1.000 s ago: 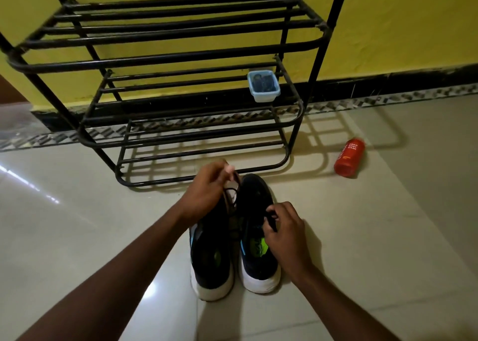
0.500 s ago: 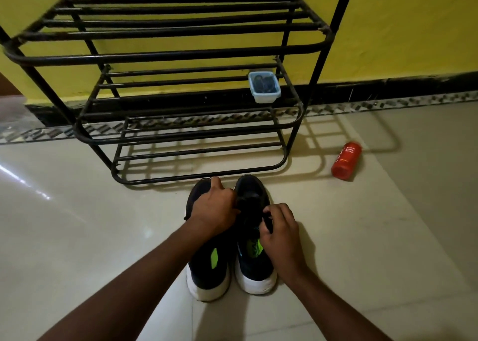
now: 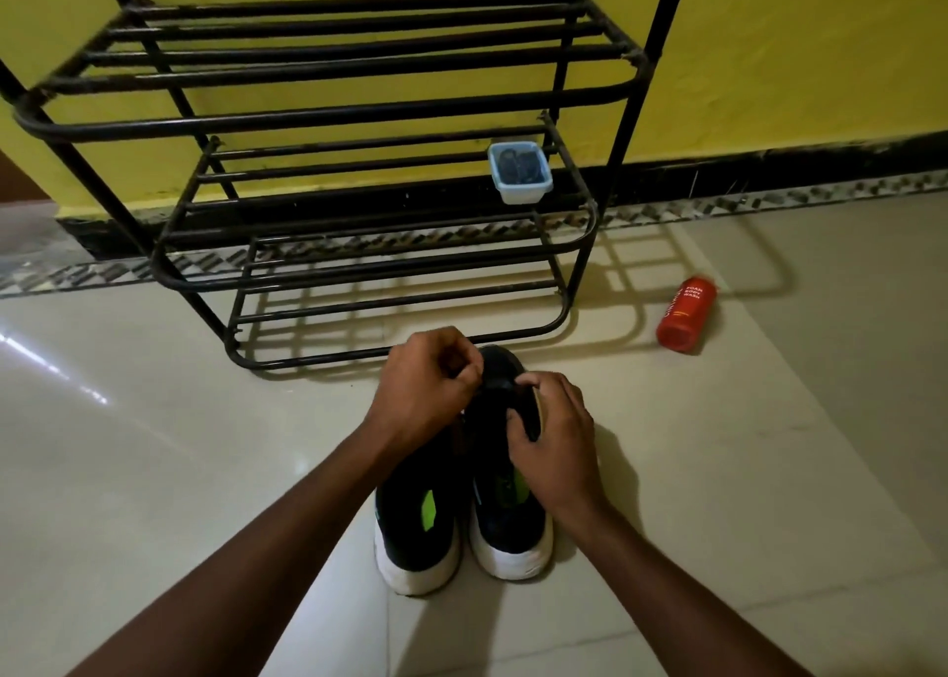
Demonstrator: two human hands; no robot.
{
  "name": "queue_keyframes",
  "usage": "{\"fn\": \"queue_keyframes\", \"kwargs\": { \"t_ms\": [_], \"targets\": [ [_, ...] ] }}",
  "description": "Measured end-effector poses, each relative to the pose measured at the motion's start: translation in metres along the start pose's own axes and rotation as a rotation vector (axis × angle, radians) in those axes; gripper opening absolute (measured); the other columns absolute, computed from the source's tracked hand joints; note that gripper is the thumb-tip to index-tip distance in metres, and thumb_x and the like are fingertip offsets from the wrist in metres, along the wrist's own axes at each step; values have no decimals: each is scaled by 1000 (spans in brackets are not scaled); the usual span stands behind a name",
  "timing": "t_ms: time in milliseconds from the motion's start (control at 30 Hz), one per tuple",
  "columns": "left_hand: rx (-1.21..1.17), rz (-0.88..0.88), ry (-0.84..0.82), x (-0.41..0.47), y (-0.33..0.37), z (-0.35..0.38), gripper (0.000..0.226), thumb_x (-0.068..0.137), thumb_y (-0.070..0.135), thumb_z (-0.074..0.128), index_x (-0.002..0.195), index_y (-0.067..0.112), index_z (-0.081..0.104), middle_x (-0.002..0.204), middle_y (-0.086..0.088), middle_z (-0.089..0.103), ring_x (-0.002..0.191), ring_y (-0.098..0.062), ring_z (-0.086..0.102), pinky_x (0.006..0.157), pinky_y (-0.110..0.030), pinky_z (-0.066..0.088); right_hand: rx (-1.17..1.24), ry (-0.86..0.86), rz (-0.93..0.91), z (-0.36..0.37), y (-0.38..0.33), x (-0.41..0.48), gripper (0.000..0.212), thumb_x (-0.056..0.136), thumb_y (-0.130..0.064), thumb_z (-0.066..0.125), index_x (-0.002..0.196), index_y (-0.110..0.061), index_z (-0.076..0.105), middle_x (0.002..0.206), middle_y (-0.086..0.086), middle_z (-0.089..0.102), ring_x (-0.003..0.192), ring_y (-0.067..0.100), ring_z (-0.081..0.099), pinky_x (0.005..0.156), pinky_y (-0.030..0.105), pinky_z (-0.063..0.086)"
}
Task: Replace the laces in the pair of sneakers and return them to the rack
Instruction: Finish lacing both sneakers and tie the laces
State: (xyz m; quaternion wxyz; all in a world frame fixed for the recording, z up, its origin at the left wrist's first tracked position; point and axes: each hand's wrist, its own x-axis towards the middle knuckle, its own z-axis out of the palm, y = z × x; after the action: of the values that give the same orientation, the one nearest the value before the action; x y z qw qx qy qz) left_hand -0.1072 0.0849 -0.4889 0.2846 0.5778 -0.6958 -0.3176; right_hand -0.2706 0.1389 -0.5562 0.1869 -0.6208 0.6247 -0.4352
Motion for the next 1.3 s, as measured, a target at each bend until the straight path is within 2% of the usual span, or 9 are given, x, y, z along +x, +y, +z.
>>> {"fn": "queue_keyframes", "kwargs": {
  "t_ms": [100, 233, 400, 500, 667, 767, 967, 1167, 1300],
  "targets": [
    [-112, 84, 23, -7, 16, -17, 10, 92, 15, 70, 88, 24, 71, 76, 7, 73, 71, -9, 70, 64, -30, 59, 324, -169, 80, -5, -26, 25, 57, 85, -3, 70, 131, -26, 47, 117, -9, 70, 114, 6, 64, 99, 33, 52],
    [-130, 109, 93, -11, 20, -41, 6, 96, 21, 68, 95, 21, 74, 85, 8, 72, 74, -8, 69, 62, -25, 55, 557, -236, 117, -11, -51, 56, 44, 84, -3, 76, 120, -19, 56, 85, 7, 75, 81, 22, 74, 82, 37, 60],
    [-66, 32, 105, -11, -18, -64, 12, 96, 22, 67, 98, 17, 77, 89, 8, 73, 83, -8, 70, 71, -30, 58, 562, -58, 187, -13, -47, 70, 20, 87, -3, 73, 101, -15, 66, 78, 5, 72, 70, 20, 72, 64, 29, 55],
    [15, -59, 112, -14, -47, -68, 11, 95, 19, 69, 87, 20, 76, 78, 12, 70, 77, -4, 65, 67, -21, 49, 570, 45, 239, -14, -40, 71, 11, 90, -2, 68, 95, -11, 65, 81, 10, 71, 70, 24, 72, 60, 33, 57],
    [78, -235, 127, -22, -85, -67, 15, 95, 14, 69, 81, 15, 76, 76, 2, 71, 79, -21, 66, 67, -29, 48, 583, 157, 287, -13, -36, 76, 3, 92, 3, 63, 93, 0, 61, 74, 6, 67, 71, 28, 74, 60, 29, 56],
    [113, -279, 113, -25, -93, -66, 17, 94, 10, 69, 80, 16, 77, 78, 1, 73, 73, -18, 64, 73, -36, 53, 547, 157, 283, -12, -31, 80, 4, 93, 2, 64, 94, 0, 61, 81, 10, 69, 74, 23, 75, 64, 30, 58],
    [95, -228, 138, -22, -69, -47, 8, 90, 23, 75, 87, 17, 79, 81, 2, 72, 77, -11, 63, 65, -25, 43, 127, 85, 173, -15, -11, 69, 15, 84, -5, 73, 86, -19, 67, 93, -5, 68, 91, 7, 66, 86, 33, 56],
    [-182, -236, 58, -11, -38, -17, 17, 97, 20, 67, 82, 13, 66, 67, 2, 68, 56, -3, 61, 52, -18, 46, -13, -99, 263, -20, 3, 39, 16, 75, -16, 82, 79, -20, 67, 79, -7, 70, 73, 4, 67, 73, 20, 55],
    [-334, -235, -3, -9, -25, 8, 12, 90, 5, 73, 83, 4, 64, 74, -12, 73, 62, -14, 72, 59, -26, 58, -72, -285, 245, -18, 7, 28, 27, 68, -27, 88, 89, -20, 72, 81, -7, 73, 72, 4, 70, 73, 18, 56]
  ]
}}
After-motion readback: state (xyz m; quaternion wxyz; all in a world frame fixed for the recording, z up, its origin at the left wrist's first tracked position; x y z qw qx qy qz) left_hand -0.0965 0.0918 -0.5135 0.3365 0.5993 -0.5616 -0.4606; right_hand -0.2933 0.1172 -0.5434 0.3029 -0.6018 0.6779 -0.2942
